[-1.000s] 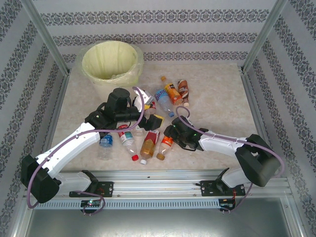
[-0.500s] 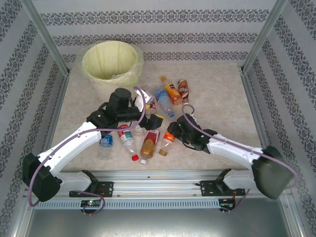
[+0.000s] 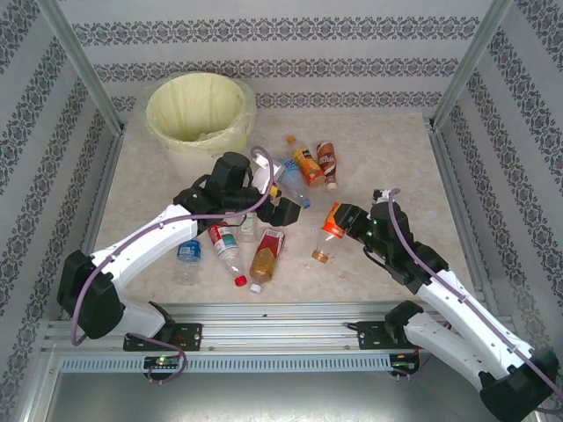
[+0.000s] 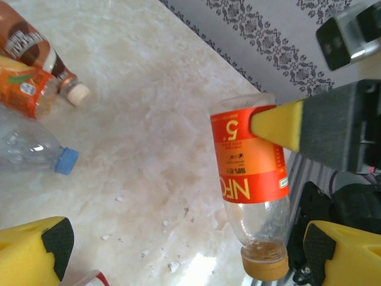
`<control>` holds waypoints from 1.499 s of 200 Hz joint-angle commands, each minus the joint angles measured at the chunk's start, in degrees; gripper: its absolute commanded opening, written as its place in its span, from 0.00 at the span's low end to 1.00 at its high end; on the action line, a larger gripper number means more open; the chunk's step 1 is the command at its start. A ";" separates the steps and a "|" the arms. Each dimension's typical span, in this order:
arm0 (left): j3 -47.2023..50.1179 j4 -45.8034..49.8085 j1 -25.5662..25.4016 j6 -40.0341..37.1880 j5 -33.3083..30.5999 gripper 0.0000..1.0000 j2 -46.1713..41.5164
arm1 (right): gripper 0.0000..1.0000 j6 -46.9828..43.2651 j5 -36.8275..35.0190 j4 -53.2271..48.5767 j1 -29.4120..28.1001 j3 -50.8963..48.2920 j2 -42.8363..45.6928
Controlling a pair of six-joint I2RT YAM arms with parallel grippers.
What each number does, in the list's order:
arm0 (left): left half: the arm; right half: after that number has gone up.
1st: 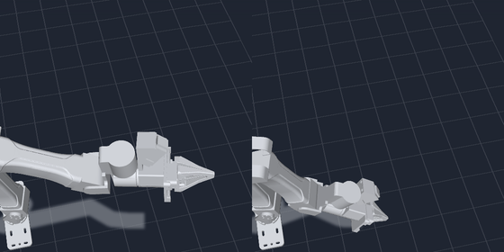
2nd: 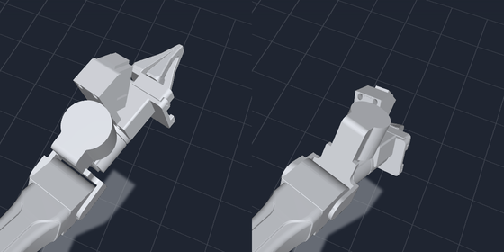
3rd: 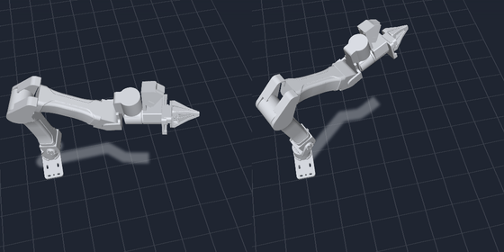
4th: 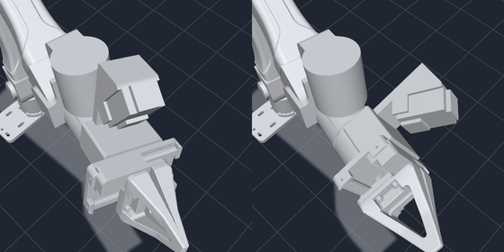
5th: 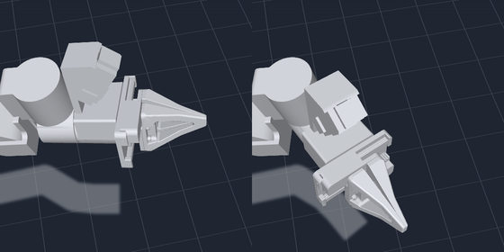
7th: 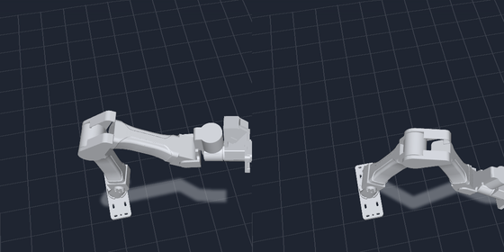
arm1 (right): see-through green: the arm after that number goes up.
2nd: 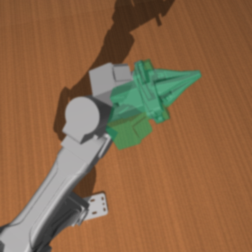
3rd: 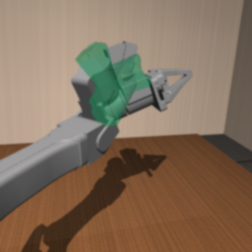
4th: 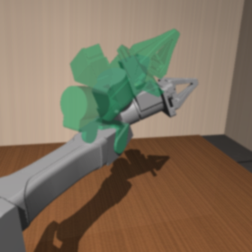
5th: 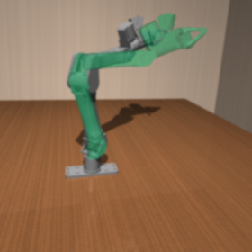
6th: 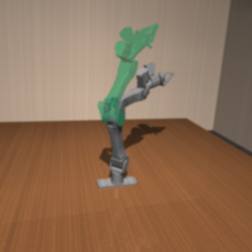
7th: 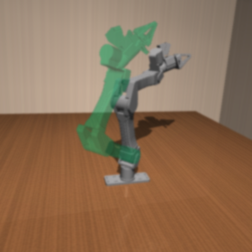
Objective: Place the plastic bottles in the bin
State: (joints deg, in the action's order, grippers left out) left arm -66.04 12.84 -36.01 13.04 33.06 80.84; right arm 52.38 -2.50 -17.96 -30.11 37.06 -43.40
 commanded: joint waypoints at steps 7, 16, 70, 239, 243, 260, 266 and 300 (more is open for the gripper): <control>-1.47 -1.19 -0.90 3.46 6.30 1.00 2.03 | 0.46 -3.07 5.32 1.37 0.25 3.14 0.77; -1.52 -1.79 -0.90 3.93 8.02 1.00 2.60 | 0.46 -3.08 6.51 2.77 0.23 3.43 0.66; 0.29 -8.30 -1.73 7.15 15.58 1.00 4.77 | 0.47 -2.13 8.31 10.25 -0.98 4.90 -1.61; 0.05 -13.44 -3.19 12.26 21.03 0.59 8.65 | 0.54 -2.30 5.84 15.93 -5.40 6.18 -5.60; 0.04 -13.25 -3.19 12.07 20.87 0.58 8.48 | 0.55 -2.36 5.82 15.75 -5.40 6.18 -5.49; 0.05 -12.87 -3.10 11.47 20.40 0.58 7.84 | 0.65 -2.23 5.65 14.98 -5.40 5.93 -4.68; -0.08 -12.42 -3.04 11.06 20.17 0.58 7.54 | 0.68 -2.33 5.50 14.56 -5.40 5.84 -4.15; -0.69 -9.92 -2.25 8.81 18.89 0.57 6.36 | 0.87 -3.73 6.55 10.57 -4.88 4.98 0.58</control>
State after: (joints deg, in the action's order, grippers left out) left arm -65.98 2.20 -38.61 24.82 52.36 89.65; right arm 50.26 3.44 -5.37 -34.76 42.04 -46.65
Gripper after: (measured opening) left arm 0.580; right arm 0.826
